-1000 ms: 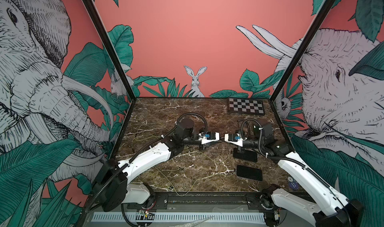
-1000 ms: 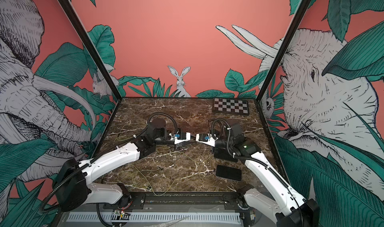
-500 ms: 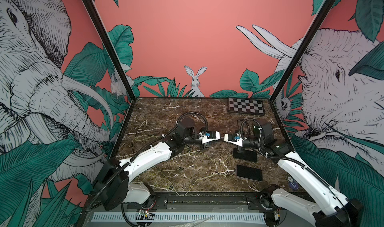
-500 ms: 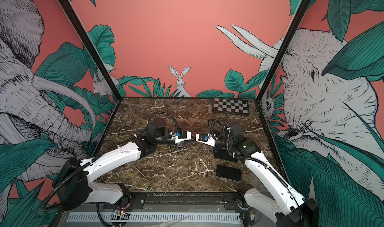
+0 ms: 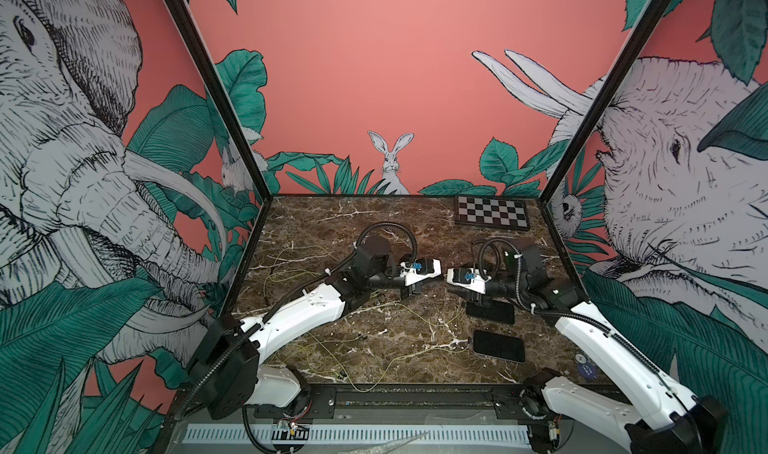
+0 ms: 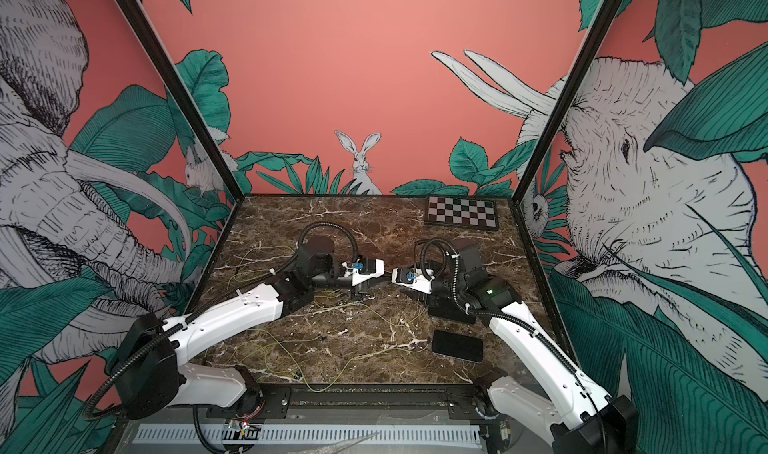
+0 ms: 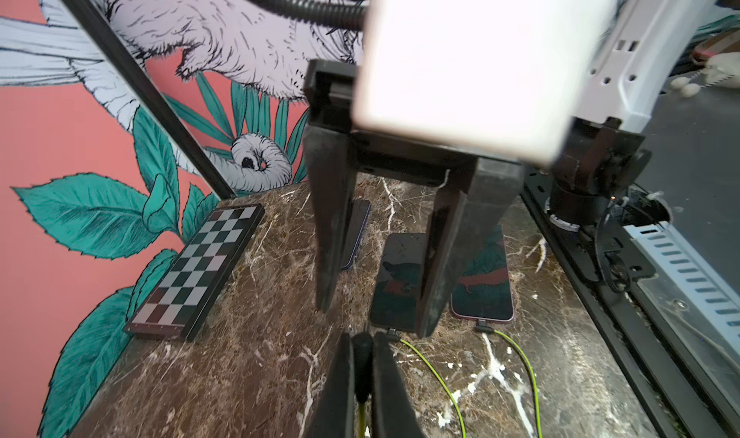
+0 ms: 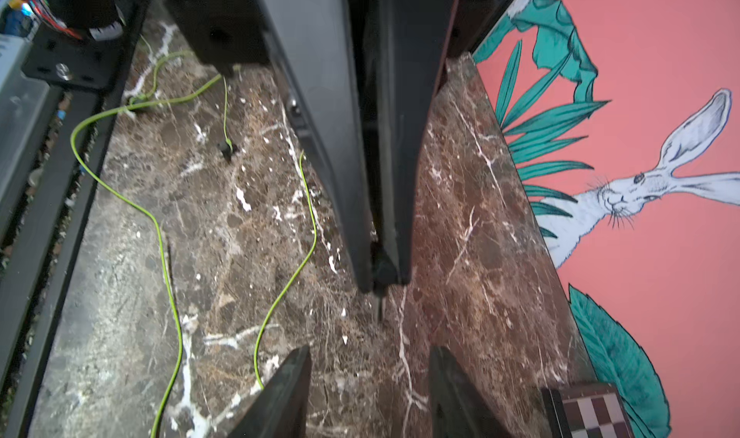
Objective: Plug wired earphones into phones
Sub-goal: Pick up the wired earphone from the center of the board, then pick up the phone at the center of the board.
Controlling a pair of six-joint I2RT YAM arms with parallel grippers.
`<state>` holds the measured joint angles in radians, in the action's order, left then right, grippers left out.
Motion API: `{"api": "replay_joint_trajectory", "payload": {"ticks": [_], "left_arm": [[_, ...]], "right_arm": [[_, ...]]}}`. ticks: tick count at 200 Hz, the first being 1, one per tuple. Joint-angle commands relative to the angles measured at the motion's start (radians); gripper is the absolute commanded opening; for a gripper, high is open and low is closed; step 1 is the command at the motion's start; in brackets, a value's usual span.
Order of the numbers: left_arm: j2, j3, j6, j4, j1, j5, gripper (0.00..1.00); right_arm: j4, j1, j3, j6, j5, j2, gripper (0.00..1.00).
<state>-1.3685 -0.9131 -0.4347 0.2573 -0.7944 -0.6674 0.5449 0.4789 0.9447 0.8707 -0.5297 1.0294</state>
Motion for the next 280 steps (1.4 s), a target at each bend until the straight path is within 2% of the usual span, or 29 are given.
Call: {"api": "replay_joint_trajectory", "payload": {"ticks": [1,23,45,79,126,151,174,280], "left_arm": [[-0.038,0.021,0.187,0.071,0.070,0.026,0.00],[-0.084,-0.006,0.387,0.097,0.161,0.017,0.00],[-0.101,-0.014,0.465,0.100,0.208,-0.018,0.00],[-0.079,-0.021,0.440,0.039,0.217,-0.021,0.00],[-0.054,-0.032,0.424,-0.002,0.218,-0.038,0.00],[-0.050,-0.039,0.447,-0.002,0.216,-0.063,0.00],[-0.053,-0.044,0.470,0.009,0.217,-0.081,0.00],[-0.021,-0.051,0.413,-0.030,0.216,-0.072,0.00]], "right_arm": [[0.188,0.001,0.060,0.076,0.212,0.057,0.55],[0.291,-0.033,0.115,0.097,0.336,0.153,0.59],[0.347,-0.124,0.158,0.113,0.367,0.264,0.64],[0.376,-0.233,0.201,0.167,0.442,0.414,0.79],[0.384,-0.346,0.278,0.253,0.486,0.610,0.92],[0.383,-0.405,0.342,0.299,0.502,0.693,0.95],[0.416,-0.441,0.398,0.359,0.570,0.765,0.97],[0.476,-0.508,0.495,0.386,0.545,0.937,0.99]]}}
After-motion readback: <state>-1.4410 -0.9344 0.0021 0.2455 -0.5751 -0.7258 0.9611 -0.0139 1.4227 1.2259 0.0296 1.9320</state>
